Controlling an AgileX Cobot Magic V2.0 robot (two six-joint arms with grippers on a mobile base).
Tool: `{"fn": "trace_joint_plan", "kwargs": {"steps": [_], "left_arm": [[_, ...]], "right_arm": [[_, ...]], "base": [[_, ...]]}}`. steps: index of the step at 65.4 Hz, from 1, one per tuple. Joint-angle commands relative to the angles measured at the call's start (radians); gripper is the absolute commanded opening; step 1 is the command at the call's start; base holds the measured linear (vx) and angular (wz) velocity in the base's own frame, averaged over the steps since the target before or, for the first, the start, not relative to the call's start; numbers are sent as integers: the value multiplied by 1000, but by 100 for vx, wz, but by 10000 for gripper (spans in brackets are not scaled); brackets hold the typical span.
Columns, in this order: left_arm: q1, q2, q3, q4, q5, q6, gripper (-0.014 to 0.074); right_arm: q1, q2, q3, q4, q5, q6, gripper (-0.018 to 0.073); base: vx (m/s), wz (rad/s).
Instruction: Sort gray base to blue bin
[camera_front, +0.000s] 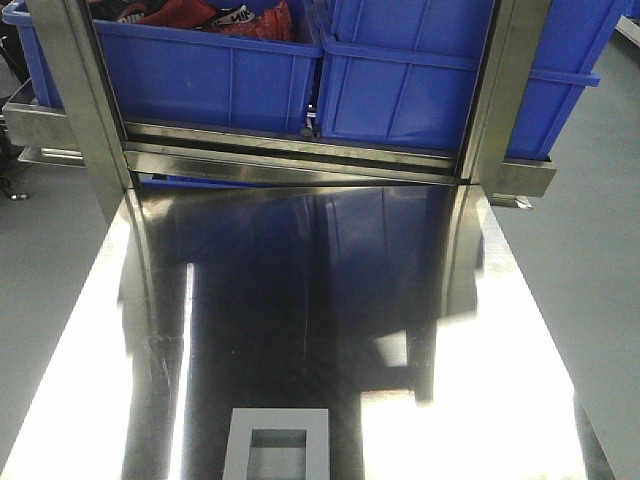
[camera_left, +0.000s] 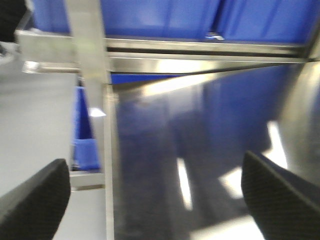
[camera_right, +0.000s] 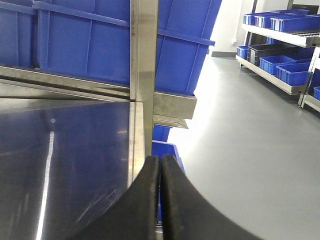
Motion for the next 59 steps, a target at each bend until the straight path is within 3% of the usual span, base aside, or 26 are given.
{"fn": "trace_joint_plan", "kwargs": {"steps": [1, 4, 8, 15, 19, 31, 38, 45, 51, 55, 59], "left_arm": [[-17, 47, -73, -189, 46, 125, 598], [-27, 82, -109, -290, 103, 213, 580], [-40, 133, -155, -481, 200, 314, 556], [-51, 217, -207, -723, 337, 409, 539], [-61, 258, -224, -780, 378, 432, 539], [-163, 367, -234, -839, 375, 443, 539], [-284, 441, -234, -871, 366, 443, 539], [-450, 501, -234, -895, 275, 444, 539], [-582, 535, -234, -846, 129, 404, 539], [-662, 547, -234, -750, -10, 319, 539], [-724, 552, -234, -618, -131, 178, 539]], "right_arm": [[-1, -15, 14, -9, -76, -6, -9], [-1, -15, 14, -9, -76, -6, -9], [-1, -15, 14, -9, -76, -6, -9], [-1, -15, 14, -9, -76, -6, -9], [-1, -15, 14, -9, -76, -6, -9], [-1, -15, 14, -9, -76, -6, -9], [-1, -15, 14, -9, -76, -6, -9], [-1, -15, 14, -9, -76, -6, -9], [-1, -15, 14, -9, -76, -6, -9], [-1, -15, 14, -9, -76, -6, -9], [-1, -15, 14, -9, -76, -6, -9]], "base": [[0, 0], [0, 0], [0, 0], [0, 0], [0, 0], [0, 0], [0, 0], [0, 0], [0, 0], [0, 0], [0, 0]]}}
